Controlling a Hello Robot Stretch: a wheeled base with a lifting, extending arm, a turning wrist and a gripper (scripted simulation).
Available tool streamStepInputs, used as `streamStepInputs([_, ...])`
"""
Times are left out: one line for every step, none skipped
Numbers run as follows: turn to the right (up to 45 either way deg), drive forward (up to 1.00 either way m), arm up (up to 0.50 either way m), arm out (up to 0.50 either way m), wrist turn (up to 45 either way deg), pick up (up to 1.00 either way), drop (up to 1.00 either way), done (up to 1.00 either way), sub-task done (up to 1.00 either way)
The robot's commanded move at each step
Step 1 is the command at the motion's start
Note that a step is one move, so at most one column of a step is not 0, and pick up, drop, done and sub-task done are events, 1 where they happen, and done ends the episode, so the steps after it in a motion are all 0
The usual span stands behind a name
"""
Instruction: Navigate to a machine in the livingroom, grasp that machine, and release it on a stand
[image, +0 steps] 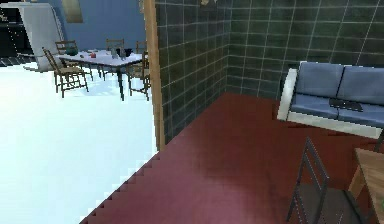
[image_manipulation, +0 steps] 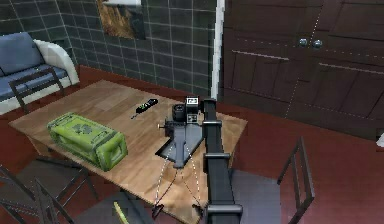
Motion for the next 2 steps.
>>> streamStepInputs([0.0, 0.0, 0.0, 0.0, 45.0, 0.0, 0.0, 0.0, 0.0])
streamStepInputs([0.0, 0.0, 0.0, 0.0, 45.0, 0.0, 0.0, 0.0, 0.0])
